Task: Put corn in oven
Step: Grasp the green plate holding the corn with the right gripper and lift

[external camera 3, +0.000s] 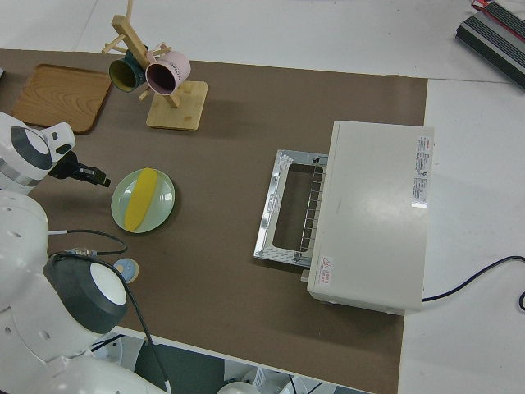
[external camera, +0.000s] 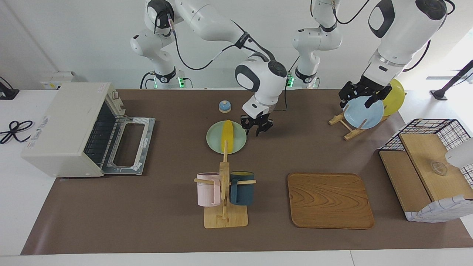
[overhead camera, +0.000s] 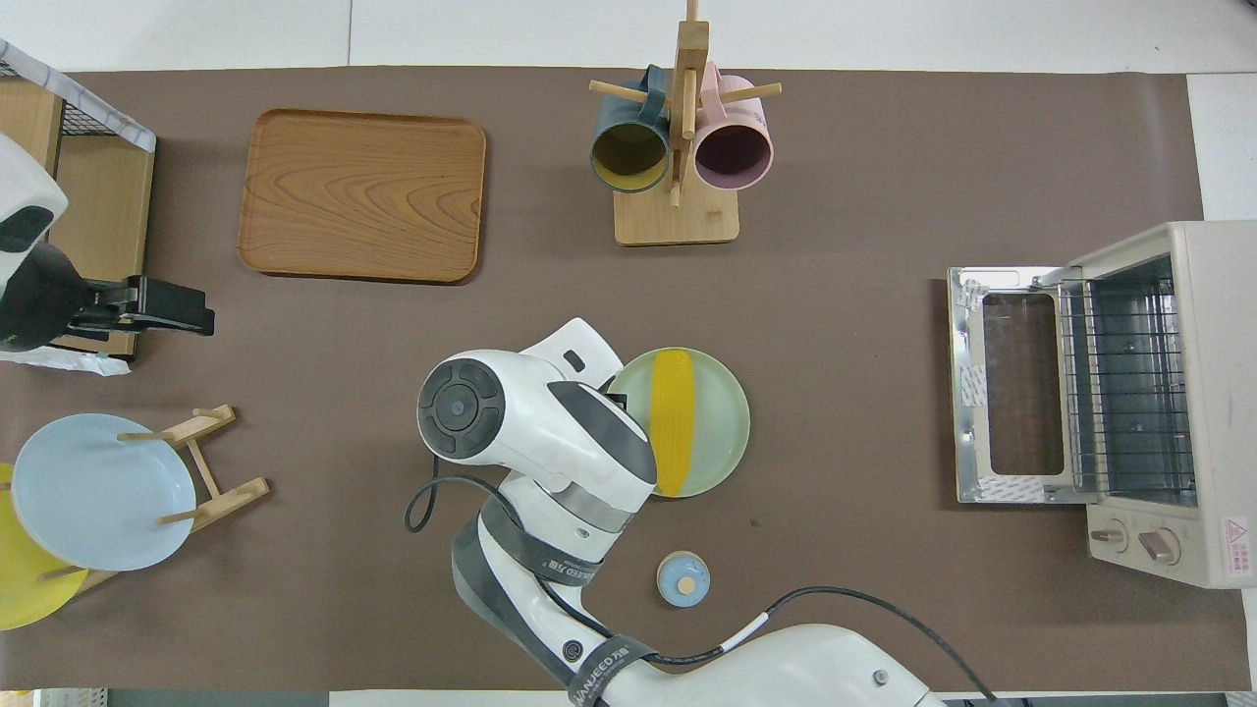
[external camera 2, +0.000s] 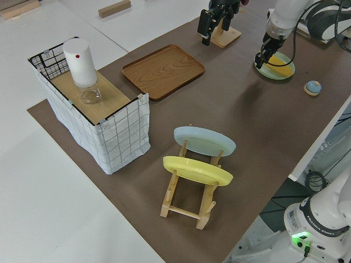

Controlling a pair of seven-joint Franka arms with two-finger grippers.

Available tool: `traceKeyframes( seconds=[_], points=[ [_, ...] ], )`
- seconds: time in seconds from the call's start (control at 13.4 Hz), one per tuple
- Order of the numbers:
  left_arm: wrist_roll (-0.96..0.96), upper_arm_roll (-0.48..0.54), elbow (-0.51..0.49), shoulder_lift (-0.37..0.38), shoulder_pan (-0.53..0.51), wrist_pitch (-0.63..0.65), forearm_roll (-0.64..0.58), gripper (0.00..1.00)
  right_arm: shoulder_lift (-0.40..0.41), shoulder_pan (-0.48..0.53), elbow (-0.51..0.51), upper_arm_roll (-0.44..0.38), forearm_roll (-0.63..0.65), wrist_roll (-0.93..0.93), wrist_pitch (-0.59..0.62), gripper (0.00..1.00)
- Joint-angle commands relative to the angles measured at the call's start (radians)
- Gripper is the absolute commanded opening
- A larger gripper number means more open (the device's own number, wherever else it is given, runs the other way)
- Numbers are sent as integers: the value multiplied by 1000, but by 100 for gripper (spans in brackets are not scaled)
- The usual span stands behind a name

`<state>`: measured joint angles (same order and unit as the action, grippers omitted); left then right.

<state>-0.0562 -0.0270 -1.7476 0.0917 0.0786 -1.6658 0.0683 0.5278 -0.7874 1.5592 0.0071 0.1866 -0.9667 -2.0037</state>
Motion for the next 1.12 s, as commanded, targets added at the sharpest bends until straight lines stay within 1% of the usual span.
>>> traceKeyframes(
  seconds=[0.0, 0.07, 0.15, 0.3, 0.37, 0.45, 0.52, 0.6, 0.67, 0.74, 0.82, 0.97, 1.04],
  points=[
    [10, 19, -7, 7, 27, -26, -33, 100, -51, 10, 82, 2, 19, -3, -49, 44],
    [33, 25, 8, 3, 41, -35, -126, 100, -57, 10, 102, 2, 20, -3, -64, 44],
    [59, 30, 19, -3, 44, -23, -159, 100, -60, 11, 122, 2, 20, -4, -87, 44],
    [59, 32, 20, -9, 38, -25, -138, 100, -81, 10, 195, 2, 22, -6, -150, 42],
    [59, 32, 20, -12, 32, -26, -115, 100, -83, 8, 200, 2, 24, -6, -150, 42],
    [59, 33, 22, -30, 30, -31, -99, 100, -83, 8, 202, 2, 24, -6, -144, 40],
    [59, 32, 19, -52, 30, -43, -93, 100, -88, 8, 206, 2, 25, -6, -145, 36],
    [61, 30, 7, -58, 30, -64, -91, 100, -89, 8, 219, 2, 27, -6, -147, 33],
    [61, 29, -1, -56, 26, -81, -91, 100, -92, 8, 226, 2, 27, -7, -147, 27],
    [61, 24, 0, -56, 23, -86, -91, 100, -97, 8, 231, 2, 27, -7, -145, 21],
    [53, 16, 2, -58, 20, -91, -91, 100, -100, 8, 245, 4, 27, -7, -153, 12],
    [26, 9, 13, -61, 13, -98, -91, 100, -101, 8, 252, 4, 27, -6, -156, 0],
    [22, 9, 25, -61, 13, -106, -91, 100, -101, 8, 251, 2, 30, 2, -150, 0]
  ],
)
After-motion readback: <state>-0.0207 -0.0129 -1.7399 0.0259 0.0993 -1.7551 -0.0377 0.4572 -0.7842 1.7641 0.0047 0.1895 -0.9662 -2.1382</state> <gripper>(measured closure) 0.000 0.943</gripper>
